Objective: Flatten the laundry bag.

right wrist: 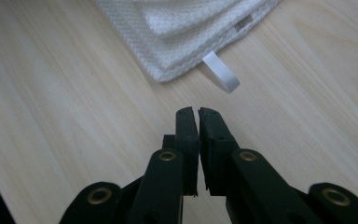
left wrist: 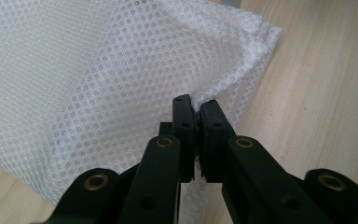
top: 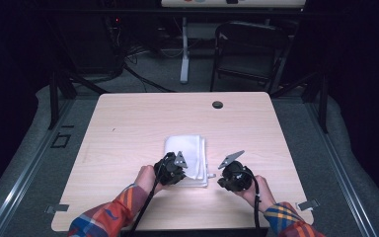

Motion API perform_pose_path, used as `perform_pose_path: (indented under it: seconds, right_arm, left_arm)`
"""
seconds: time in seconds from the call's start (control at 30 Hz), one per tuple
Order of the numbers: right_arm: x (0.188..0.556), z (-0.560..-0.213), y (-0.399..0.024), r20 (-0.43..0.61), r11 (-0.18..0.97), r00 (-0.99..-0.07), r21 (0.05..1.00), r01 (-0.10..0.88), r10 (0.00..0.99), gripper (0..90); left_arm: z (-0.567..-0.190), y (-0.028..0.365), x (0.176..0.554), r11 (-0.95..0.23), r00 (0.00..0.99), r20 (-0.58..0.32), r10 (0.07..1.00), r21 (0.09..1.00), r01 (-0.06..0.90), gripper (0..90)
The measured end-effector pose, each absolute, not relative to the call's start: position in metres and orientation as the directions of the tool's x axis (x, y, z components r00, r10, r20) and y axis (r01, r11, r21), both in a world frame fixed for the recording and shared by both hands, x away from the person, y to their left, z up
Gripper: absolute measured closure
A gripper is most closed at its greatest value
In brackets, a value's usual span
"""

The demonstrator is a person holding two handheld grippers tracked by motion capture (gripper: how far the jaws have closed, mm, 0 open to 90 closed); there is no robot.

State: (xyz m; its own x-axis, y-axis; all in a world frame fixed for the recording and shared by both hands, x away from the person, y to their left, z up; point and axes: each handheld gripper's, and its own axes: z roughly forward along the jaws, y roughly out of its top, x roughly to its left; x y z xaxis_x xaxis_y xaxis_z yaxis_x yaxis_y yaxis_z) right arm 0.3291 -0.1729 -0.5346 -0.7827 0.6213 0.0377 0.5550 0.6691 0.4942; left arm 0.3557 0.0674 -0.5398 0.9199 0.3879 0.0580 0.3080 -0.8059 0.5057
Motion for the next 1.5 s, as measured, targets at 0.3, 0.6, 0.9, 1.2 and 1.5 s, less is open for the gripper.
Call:
perform_pose_path:
  seconds: [0.3,0.6,0.9,1.2,1.5]
  right_arm:
    - [0.341,-0.543,-0.145,0.012,0.681,-0.798,0.512,0.523,0.603,90.0]
    - [0.348,-0.548,-0.129,0.005,0.685,-0.805,0.522,0.508,0.593,90.0]
    - [0.354,-0.556,-0.126,0.013,0.69,-0.809,0.514,0.509,0.587,90.0]
    - [0.352,-0.558,-0.125,-0.009,0.699,-0.816,0.521,0.49,0.578,90.0]
    - [0.352,-0.558,-0.126,-0.007,0.698,-0.818,0.525,0.487,0.576,90.0]
  left_arm:
    - [-0.539,0.068,0.355,-0.802,0.919,0.068,0.388,0.516,0.3,86.5]
    - [-0.537,0.069,0.355,-0.799,0.919,0.079,0.387,0.525,0.292,86.5]
    - [-0.532,0.072,0.353,-0.787,0.913,0.088,0.397,0.545,0.29,86.6]
    - [-0.525,0.077,0.349,-0.758,0.901,0.107,0.421,0.587,0.285,86.6]
    - [-0.518,0.086,0.344,-0.732,0.875,0.145,0.461,0.62,0.283,87.0]
